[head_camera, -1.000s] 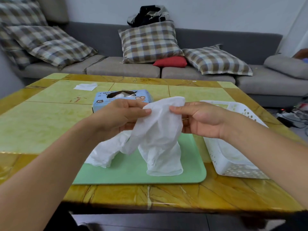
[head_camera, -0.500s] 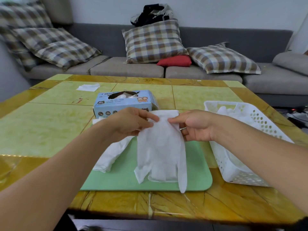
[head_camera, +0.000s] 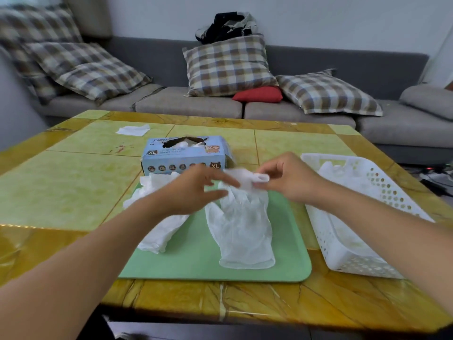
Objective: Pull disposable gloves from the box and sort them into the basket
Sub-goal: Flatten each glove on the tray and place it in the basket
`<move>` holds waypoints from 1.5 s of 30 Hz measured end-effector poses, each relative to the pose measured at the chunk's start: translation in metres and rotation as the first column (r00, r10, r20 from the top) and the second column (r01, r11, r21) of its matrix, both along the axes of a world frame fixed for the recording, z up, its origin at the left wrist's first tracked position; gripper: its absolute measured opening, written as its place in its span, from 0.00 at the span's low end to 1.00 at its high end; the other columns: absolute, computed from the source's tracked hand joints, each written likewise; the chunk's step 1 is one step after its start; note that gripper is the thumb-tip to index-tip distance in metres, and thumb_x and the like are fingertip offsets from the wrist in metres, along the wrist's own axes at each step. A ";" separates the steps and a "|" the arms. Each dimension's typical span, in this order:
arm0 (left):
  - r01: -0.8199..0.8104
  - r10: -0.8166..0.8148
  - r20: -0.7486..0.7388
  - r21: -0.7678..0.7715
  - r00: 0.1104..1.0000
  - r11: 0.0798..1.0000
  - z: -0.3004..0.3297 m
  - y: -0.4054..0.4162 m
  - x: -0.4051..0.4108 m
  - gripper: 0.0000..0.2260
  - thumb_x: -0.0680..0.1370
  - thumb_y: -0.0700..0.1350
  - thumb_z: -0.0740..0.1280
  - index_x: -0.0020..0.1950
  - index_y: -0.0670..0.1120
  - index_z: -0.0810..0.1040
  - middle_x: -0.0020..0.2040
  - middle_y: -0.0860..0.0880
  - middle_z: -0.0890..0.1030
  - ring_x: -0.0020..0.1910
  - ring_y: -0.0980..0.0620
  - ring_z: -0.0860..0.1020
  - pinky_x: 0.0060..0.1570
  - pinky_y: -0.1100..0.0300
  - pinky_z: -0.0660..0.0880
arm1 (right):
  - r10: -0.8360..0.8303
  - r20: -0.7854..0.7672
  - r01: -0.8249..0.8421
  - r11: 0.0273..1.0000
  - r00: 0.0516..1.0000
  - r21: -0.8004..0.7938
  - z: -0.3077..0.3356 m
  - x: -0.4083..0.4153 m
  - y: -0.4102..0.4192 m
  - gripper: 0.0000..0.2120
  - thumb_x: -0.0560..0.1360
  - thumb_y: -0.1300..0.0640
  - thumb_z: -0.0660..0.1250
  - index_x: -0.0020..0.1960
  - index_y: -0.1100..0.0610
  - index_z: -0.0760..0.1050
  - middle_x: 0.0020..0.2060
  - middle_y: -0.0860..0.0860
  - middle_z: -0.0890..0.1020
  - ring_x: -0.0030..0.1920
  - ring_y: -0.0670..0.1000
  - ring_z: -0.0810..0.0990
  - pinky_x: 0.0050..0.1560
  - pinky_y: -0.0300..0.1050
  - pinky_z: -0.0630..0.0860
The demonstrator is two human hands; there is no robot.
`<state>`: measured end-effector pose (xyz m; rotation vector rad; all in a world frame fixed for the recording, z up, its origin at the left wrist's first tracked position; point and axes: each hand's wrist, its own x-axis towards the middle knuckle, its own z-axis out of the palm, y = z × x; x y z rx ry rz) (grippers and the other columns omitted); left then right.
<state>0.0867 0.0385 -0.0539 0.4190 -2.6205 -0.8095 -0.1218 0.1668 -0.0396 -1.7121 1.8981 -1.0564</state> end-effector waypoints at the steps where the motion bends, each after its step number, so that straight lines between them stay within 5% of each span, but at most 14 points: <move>1: 0.030 -0.030 0.079 -0.007 0.996 1.000 -0.007 0.000 0.000 0.13 0.79 0.43 0.70 0.61 0.57 0.83 0.60 0.64 0.81 0.58 0.65 0.79 0.65 0.56 0.75 | 0.013 -0.065 -0.009 0.998 0.998 0.068 -0.009 -0.004 0.001 0.03 0.73 0.62 0.76 0.44 0.56 0.87 0.41 0.54 0.87 0.40 0.44 0.80 0.49 0.53 0.79; 6: 0.110 -0.089 0.185 -0.106 0.979 0.988 -0.017 0.005 -0.002 0.14 0.79 0.43 0.71 0.62 0.57 0.83 0.60 0.61 0.82 0.57 0.62 0.77 0.61 0.60 0.74 | 0.078 -0.251 -0.013 0.967 0.965 0.253 -0.015 -0.010 0.008 0.05 0.74 0.60 0.74 0.40 0.55 0.85 0.37 0.52 0.85 0.38 0.47 0.81 0.47 0.52 0.79; 10: 0.048 -0.050 -0.002 -0.266 0.999 0.963 -0.008 0.011 -0.001 0.15 0.79 0.42 0.71 0.65 0.53 0.82 0.64 0.56 0.81 0.64 0.59 0.77 0.64 0.64 0.70 | 0.127 -0.310 -0.050 0.968 0.942 0.246 -0.014 -0.005 0.012 0.13 0.74 0.61 0.74 0.33 0.59 0.76 0.30 0.52 0.77 0.34 0.49 0.75 0.42 0.50 0.75; 12: -0.017 -0.025 -0.147 -0.279 0.989 0.960 -0.001 0.017 0.000 0.15 0.78 0.42 0.73 0.64 0.50 0.82 0.63 0.55 0.82 0.63 0.58 0.78 0.65 0.63 0.71 | 0.056 -0.207 -0.034 0.993 0.977 0.112 -0.009 0.004 0.012 0.07 0.74 0.62 0.74 0.37 0.57 0.81 0.33 0.50 0.82 0.37 0.44 0.78 0.46 0.48 0.77; 16: -0.135 0.110 -0.486 -0.015 0.867 0.991 0.031 0.034 0.001 0.11 0.75 0.42 0.75 0.57 0.49 0.84 0.54 0.58 0.84 0.54 0.62 0.82 0.58 0.69 0.74 | -0.015 0.208 0.052 0.984 0.978 -0.173 0.034 0.025 0.011 0.04 0.77 0.65 0.71 0.49 0.66 0.82 0.41 0.54 0.82 0.43 0.48 0.78 0.49 0.43 0.74; 20: -0.031 0.256 -0.602 0.359 0.757 0.933 0.065 0.043 0.001 0.10 0.73 0.42 0.78 0.51 0.51 0.85 0.49 0.52 0.87 0.45 0.45 0.85 0.50 0.51 0.83 | 0.111 0.578 -0.050 0.991 0.808 -0.121 0.074 0.035 0.017 0.11 0.78 0.66 0.65 0.58 0.70 0.78 0.46 0.59 0.81 0.42 0.54 0.81 0.48 0.47 0.80; 22: -0.016 0.315 -0.561 0.472 0.766 0.881 0.070 0.039 0.001 0.12 0.73 0.37 0.77 0.53 0.50 0.85 0.52 0.48 0.86 0.45 0.40 0.84 0.45 0.50 0.83 | 0.079 0.660 -0.081 0.996 0.748 -0.028 0.076 0.036 0.016 0.06 0.79 0.63 0.65 0.52 0.64 0.79 0.42 0.56 0.81 0.37 0.51 0.80 0.40 0.45 0.78; 26: -0.095 0.325 -0.226 0.671 0.918 0.736 0.057 0.018 0.004 0.16 0.75 0.30 0.69 0.56 0.48 0.82 0.52 0.46 0.82 0.40 0.51 0.82 0.35 0.62 0.78 | -0.128 0.704 -0.039 0.975 0.699 0.217 0.051 0.028 0.005 0.04 0.79 0.61 0.65 0.46 0.55 0.77 0.41 0.53 0.82 0.35 0.51 0.81 0.38 0.44 0.80; 29: -0.189 0.303 -0.074 0.636 0.950 0.748 0.040 0.004 0.002 0.18 0.76 0.30 0.69 0.57 0.51 0.83 0.60 0.42 0.80 0.41 0.50 0.83 0.41 0.58 0.81 | -0.223 0.693 0.012 0.955 0.686 0.296 0.036 0.023 -0.005 0.04 0.79 0.62 0.65 0.52 0.56 0.77 0.42 0.53 0.83 0.34 0.50 0.82 0.37 0.42 0.81; 34: -0.093 0.262 -0.473 0.351 0.841 0.932 0.065 0.010 -0.002 0.24 0.76 0.31 0.70 0.66 0.54 0.77 0.53 0.50 0.85 0.51 0.54 0.84 0.48 0.60 0.81 | 0.009 0.542 0.102 0.979 0.840 -0.175 0.067 0.017 -0.011 0.08 0.81 0.61 0.66 0.56 0.56 0.82 0.49 0.49 0.87 0.47 0.48 0.85 0.49 0.42 0.82; 37: -0.095 0.147 -0.513 0.127 0.845 0.987 0.066 0.012 0.001 0.24 0.77 0.35 0.71 0.69 0.55 0.74 0.58 0.53 0.83 0.58 0.55 0.82 0.59 0.57 0.79 | 0.061 0.434 0.074 0.955 0.899 -0.287 0.069 0.014 -0.007 0.09 0.80 0.63 0.66 0.57 0.57 0.82 0.51 0.50 0.87 0.54 0.49 0.85 0.54 0.43 0.82; 41: -0.094 0.120 -0.253 0.115 0.960 0.989 0.029 0.008 0.007 0.15 0.77 0.38 0.73 0.60 0.54 0.82 0.56 0.58 0.84 0.55 0.60 0.83 0.63 0.57 0.78 | -0.019 0.234 0.037 0.997 0.972 -0.070 0.028 0.004 -0.002 0.09 0.78 0.67 0.69 0.54 0.57 0.84 0.46 0.48 0.87 0.45 0.42 0.84 0.50 0.38 0.79; 45: 0.007 -0.028 0.093 0.212 0.995 0.977 0.008 0.002 0.016 0.10 0.76 0.39 0.74 0.53 0.51 0.86 0.50 0.58 0.86 0.50 0.60 0.84 0.59 0.61 0.79 | 0.076 0.012 -0.076 0.942 0.997 0.327 0.011 -0.003 0.007 0.07 0.77 0.63 0.72 0.51 0.55 0.86 0.42 0.48 0.87 0.41 0.43 0.80 0.49 0.46 0.80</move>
